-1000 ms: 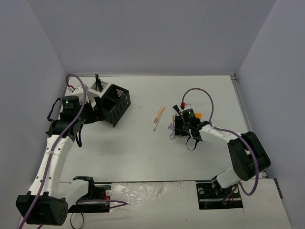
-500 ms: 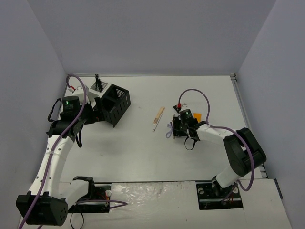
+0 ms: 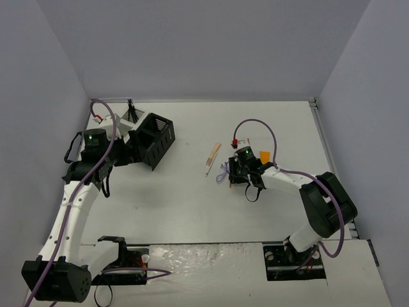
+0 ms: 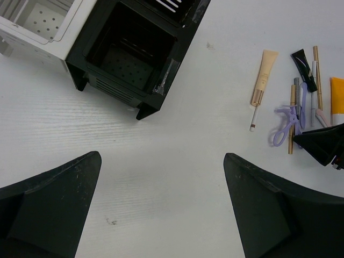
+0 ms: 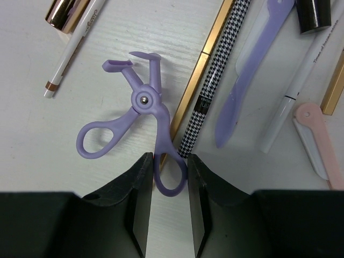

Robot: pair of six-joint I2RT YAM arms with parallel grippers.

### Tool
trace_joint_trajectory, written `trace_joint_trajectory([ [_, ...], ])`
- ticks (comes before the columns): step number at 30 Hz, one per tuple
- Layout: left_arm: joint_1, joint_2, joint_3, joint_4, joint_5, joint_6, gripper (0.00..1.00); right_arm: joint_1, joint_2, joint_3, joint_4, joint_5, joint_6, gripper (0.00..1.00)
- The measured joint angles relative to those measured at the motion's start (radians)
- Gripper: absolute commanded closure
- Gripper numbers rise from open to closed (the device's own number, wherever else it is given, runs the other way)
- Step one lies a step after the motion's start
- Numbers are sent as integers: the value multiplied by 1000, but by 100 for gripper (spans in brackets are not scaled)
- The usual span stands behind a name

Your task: Organize the makeup

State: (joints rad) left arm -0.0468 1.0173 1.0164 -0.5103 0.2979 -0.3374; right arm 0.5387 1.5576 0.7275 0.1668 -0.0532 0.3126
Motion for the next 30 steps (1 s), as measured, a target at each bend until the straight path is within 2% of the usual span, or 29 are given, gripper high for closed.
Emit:
trace_joint_trajectory([
  [7,-52,7,0,7,17,1,3,20,-2,20,-6,-14,-5,87],
  [13,-202,38,0,7,-14,-15,3,33,-29,27,-4,-49,-8,94],
  [21,-418,89,-33,93,-77,-128,4,33,-155,22,58,-110,42,100],
  [26,-568,153,-33,178,-143,-173,10,33,-211,4,112,-131,112,100],
  [30,-597,196,-33,247,-169,-205,16,33,-233,-16,146,-144,162,100],
])
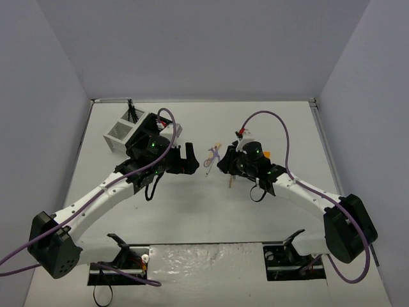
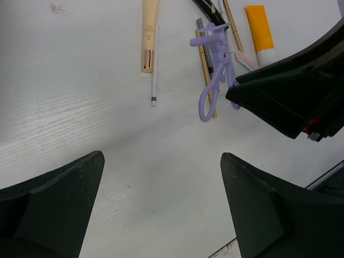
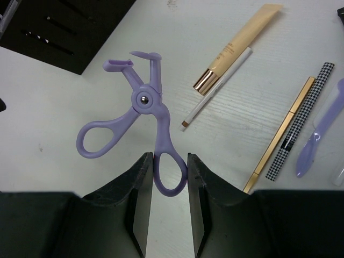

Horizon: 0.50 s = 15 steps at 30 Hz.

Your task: Organize the makeup

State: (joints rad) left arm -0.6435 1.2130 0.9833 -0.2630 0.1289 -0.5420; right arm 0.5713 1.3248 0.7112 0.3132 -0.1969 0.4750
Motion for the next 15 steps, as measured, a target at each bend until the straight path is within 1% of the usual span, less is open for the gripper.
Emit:
trace_joint_trajectory([
  [9,-26,56,0,165,-2,-44,27,0,-19,-17,42,-39,74,100],
  [11,-29,73,0,189,3,-50,31,0,-23,-17,50,-45,83,100],
  [15,-36,104,0,227,11,-64,34,0,-28,-17,70,-56,110,100],
])
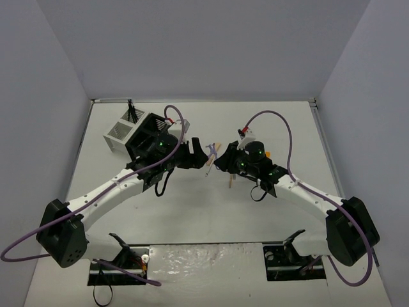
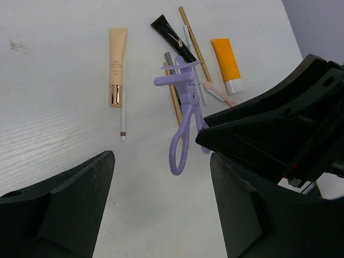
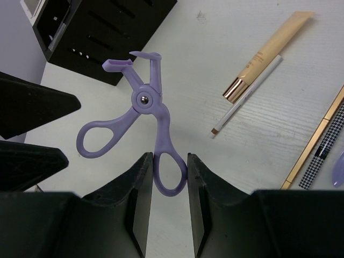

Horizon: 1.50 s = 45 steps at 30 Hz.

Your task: Organize the makeup

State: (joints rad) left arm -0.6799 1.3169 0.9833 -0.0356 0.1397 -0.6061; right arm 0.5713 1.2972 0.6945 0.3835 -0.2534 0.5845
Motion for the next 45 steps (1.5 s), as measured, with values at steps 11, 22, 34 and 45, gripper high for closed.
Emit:
trace_joint_trajectory([
  [11,-37,54,0,58,1,-16,54,0,0,-12,48,-22,73,100],
  [22,-45,56,0,117,-11,-33,72,0,4,-31,103,-51,121,100],
  [34,-52,57,0,131,-14,-49,100,0,9,-43,121,-54,138,81],
  [45,-50,42,55,-63,-94,44,100,-1,-9,-31,38,-27,78,3],
])
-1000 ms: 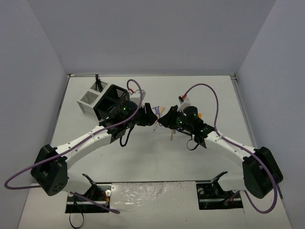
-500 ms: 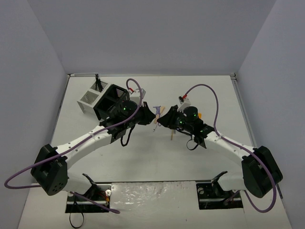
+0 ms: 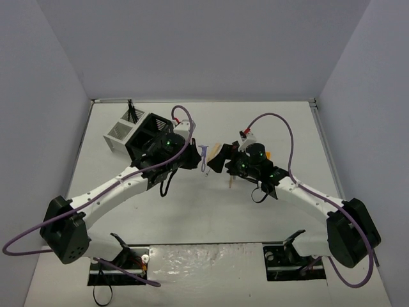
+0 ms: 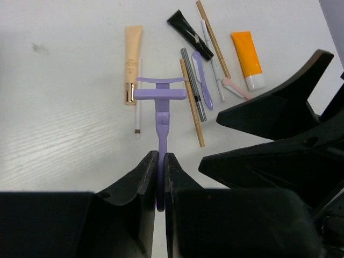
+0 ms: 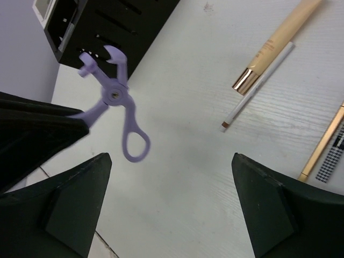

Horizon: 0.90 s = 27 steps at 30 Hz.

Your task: Organize the makeup

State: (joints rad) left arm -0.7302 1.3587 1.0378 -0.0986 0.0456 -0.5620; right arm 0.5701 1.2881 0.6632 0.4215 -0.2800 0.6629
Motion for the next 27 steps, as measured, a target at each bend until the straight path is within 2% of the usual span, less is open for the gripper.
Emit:
trace_joint_trajectory([
  [5,64,-37,138,-181,-52,69,100,-13,-61,39,-118,52,-76,0],
  [11,286,-77,282,-361,-17,130,100,-68,-174,48,-203,114,-148,0],
  [21,616,52,603,-712,79,280,100,-113,-220,23,-245,134,-202,0],
  [27,785,137,676,-827,92,324,100,-113,-220,15,-255,134,-225,0],
])
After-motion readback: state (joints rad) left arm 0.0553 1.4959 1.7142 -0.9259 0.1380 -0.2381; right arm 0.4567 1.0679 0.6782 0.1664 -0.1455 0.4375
